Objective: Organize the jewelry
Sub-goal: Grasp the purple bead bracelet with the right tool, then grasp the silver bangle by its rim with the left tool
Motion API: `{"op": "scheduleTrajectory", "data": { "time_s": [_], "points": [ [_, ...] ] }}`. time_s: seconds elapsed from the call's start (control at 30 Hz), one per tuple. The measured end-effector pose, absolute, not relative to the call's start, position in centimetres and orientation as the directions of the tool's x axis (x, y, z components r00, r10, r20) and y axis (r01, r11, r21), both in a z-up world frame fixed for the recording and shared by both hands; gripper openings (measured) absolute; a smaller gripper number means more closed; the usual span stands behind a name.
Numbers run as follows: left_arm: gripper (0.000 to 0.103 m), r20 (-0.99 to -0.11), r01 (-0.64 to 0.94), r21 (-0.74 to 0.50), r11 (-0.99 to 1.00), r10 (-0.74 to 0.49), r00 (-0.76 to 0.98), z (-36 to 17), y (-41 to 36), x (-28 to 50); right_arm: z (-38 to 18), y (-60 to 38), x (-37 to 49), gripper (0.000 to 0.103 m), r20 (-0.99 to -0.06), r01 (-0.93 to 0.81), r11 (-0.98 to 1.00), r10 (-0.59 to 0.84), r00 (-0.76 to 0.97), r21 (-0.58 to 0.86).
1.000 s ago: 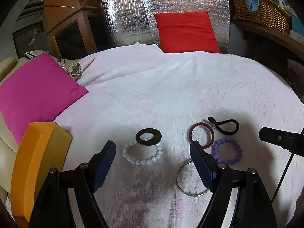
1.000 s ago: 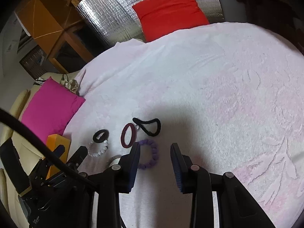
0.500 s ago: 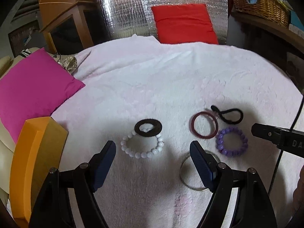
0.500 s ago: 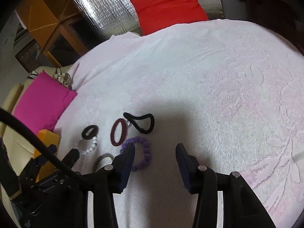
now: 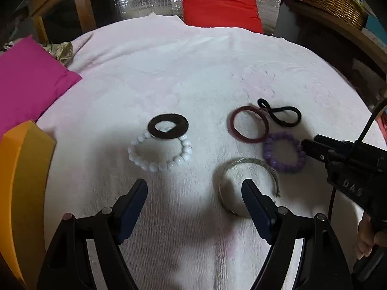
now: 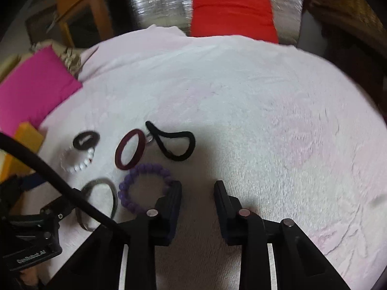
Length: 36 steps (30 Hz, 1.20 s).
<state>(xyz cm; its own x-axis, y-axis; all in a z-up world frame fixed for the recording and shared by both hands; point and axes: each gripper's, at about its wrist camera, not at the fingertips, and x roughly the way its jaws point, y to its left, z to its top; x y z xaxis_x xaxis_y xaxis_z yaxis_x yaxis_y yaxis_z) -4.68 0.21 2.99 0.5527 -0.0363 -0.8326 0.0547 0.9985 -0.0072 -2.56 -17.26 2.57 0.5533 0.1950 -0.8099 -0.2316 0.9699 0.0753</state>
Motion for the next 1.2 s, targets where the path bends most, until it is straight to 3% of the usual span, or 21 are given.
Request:
{"op": "scheduleTrajectory", "data": {
  "time_s": [0.37,0.53,0.67,1.2],
  "points": [
    [0.081,-0.848,0.107,0.040,0.993,-0.023,0.529,1.7,-0.8,-4.9,2.6,-16.8,-2.1,0.028,-0.805,-0.231,0.955,0.284,0.522,0.187],
    [0.081,-0.846,0.109,0.055,0.993,-0.012,0.533,1.5,-0.9,-4.9,1.9,-14.8,-2.2,0.028,-0.809,-0.274,0.959,0.220,0.544,0.077],
    [0.081,-0.843,0.105,0.067,0.992,0.000,0.538,1.6,-0.8,-4.9,1.8,-14.5,-2.4,0.011,-0.803,-0.281,0.960,0.176,0.569,0.011],
    [0.080,-0.829,0.122,0.102,0.987,0.017,0.559,1.7,-1.6,-4.7,2.0,-17.9,-2.1,0.011,-0.797,-0.191,0.981,0.126,0.591,0.013]
  ]
}}
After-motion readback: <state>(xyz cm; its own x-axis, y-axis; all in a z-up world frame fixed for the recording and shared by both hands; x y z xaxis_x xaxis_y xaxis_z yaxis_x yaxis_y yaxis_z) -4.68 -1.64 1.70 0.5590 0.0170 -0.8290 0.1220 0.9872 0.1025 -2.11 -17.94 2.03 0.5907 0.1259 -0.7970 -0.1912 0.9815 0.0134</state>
